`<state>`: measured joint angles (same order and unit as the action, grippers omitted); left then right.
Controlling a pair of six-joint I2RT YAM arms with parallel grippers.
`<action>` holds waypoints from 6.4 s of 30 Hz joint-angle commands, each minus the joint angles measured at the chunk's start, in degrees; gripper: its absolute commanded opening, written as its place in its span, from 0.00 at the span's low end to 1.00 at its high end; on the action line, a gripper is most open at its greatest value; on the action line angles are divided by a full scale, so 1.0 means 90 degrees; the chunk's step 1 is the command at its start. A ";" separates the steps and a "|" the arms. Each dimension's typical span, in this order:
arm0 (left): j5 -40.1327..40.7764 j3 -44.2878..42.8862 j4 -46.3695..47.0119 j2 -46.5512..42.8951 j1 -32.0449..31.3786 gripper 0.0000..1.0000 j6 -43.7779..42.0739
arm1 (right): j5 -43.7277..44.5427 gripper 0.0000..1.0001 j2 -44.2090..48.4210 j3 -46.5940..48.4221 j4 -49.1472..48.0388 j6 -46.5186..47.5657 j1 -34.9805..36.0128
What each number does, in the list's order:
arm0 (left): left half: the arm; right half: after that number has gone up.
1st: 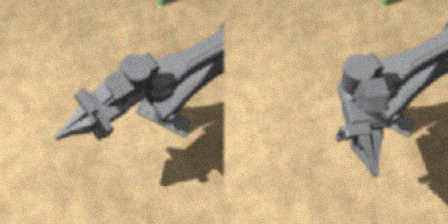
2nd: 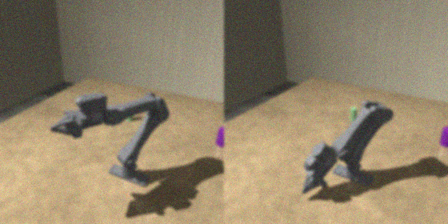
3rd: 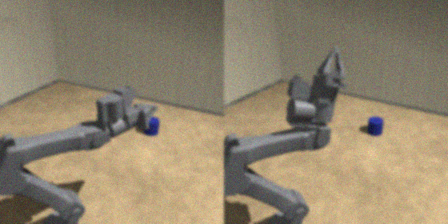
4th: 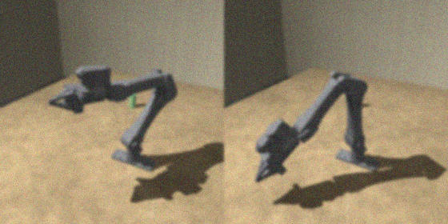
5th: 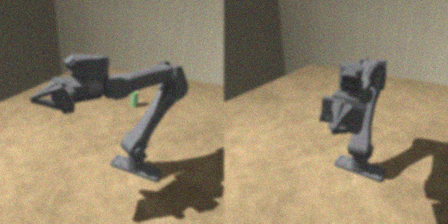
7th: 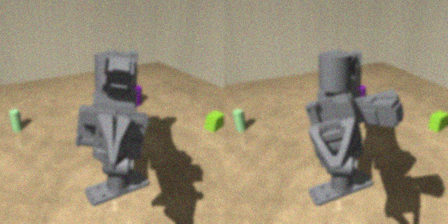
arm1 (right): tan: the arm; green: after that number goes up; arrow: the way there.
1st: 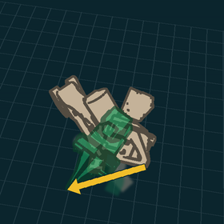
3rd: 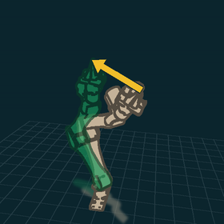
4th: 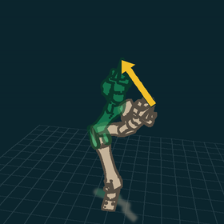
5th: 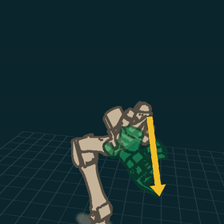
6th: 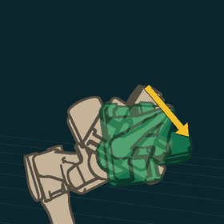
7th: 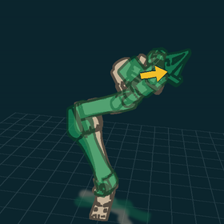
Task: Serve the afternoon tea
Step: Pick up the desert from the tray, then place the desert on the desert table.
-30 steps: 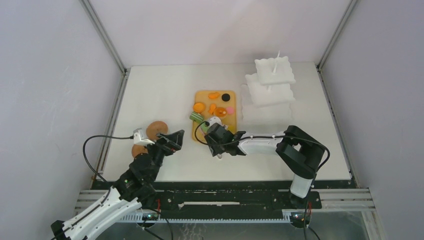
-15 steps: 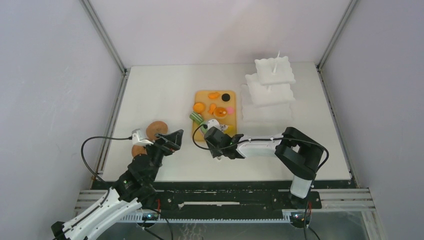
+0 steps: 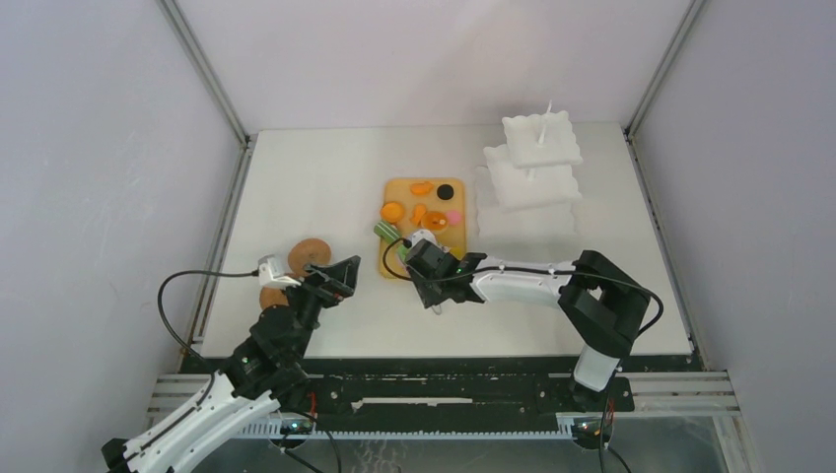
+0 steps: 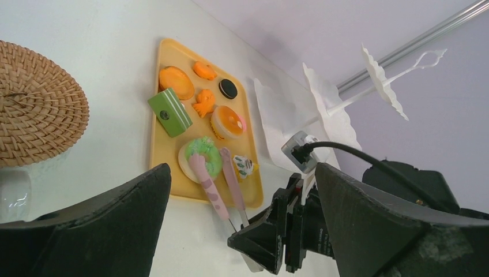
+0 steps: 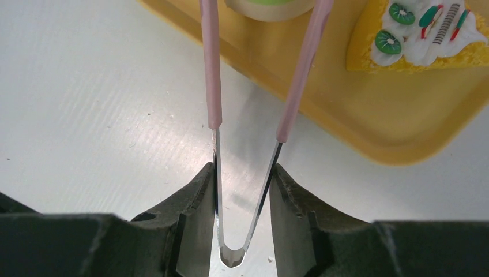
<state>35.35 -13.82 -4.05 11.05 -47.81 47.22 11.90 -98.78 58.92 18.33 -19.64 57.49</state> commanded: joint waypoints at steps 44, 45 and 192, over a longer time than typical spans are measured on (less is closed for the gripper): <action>-0.0058 -0.0263 -0.0781 -0.0785 0.0015 0.99 0.0027 | 0.1113 0.22 0.2137 -0.0040 0.1146 -0.1084 -0.0020; -0.0068 -0.0261 -0.0780 -0.0789 0.0018 0.99 0.0030 | 0.1173 0.21 0.2209 -0.0119 0.1114 -0.1153 -0.0040; -0.0115 0.0069 -0.0123 -0.0056 0.0020 0.99 -0.0003 | 0.3170 0.51 -0.0510 -0.0221 -0.2458 -0.1521 -0.2329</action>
<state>34.30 -13.82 -5.34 11.51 -47.81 47.51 38.81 -105.49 56.62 -3.38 -32.53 35.86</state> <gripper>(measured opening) 0.988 0.512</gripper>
